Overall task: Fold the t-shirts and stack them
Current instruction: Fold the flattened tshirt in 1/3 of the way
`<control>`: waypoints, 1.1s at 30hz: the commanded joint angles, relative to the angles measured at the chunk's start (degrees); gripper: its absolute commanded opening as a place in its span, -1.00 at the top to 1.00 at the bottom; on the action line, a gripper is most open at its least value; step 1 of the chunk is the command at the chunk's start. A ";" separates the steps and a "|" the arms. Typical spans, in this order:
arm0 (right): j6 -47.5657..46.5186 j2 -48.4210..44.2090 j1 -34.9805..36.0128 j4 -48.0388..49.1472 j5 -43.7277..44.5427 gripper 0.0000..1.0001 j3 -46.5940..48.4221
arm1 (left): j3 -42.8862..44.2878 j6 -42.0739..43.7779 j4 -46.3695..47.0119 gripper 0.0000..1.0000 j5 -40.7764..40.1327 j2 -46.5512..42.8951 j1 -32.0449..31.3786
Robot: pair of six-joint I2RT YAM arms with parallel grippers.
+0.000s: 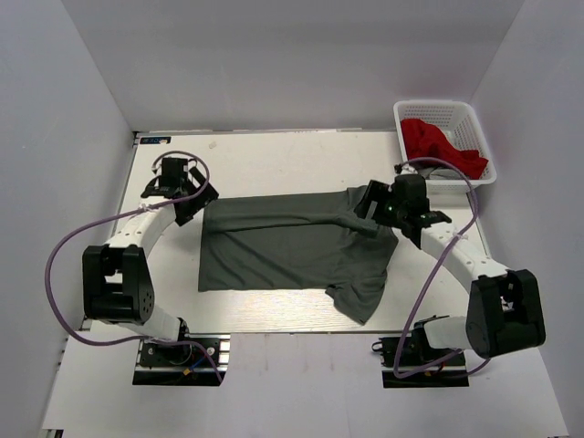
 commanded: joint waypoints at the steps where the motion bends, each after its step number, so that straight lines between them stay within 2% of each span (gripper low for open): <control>1: 0.94 2.68 -0.11 4.23 -1.12 -0.81 5.35 | 1.93 0.90 5.59 -1.00 3.64 -1.86 -0.20; 5: 0.86 11.54 -0.19 5.73 -2.43 -0.81 13.51 | 5.27 1.95 9.89 -1.00 10.31 4.37 -0.73; 8: 0.85 19.00 -0.46 9.68 -2.08 -0.81 15.38 | 7.29 1.95 15.25 -1.00 15.06 11.05 -0.73; 12: 1.21 25.25 -0.63 9.69 -1.47 -0.81 21.61 | 12.46 0.28 17.11 -1.00 17.72 19.75 -0.73; 15: 2.34 29.40 -1.25 11.70 2.64 -0.81 21.71 | 13.01 -1.30 19.13 -1.00 19.21 23.98 -0.73; 20: 6.39 33.01 -3.79 15.57 3.36 -0.81 19.26 | 10.38 -2.70 18.09 -1.00 16.41 25.48 -0.73; 27: 7.45 33.81 -7.22 14.52 4.07 -0.81 15.92 | 3.17 -5.34 14.83 -1.00 8.94 22.58 0.59; 33: 6.83 34.51 -7.93 13.73 3.37 -0.81 17.14 | 3.69 -6.56 11.93 -1.00 5.86 22.58 0.59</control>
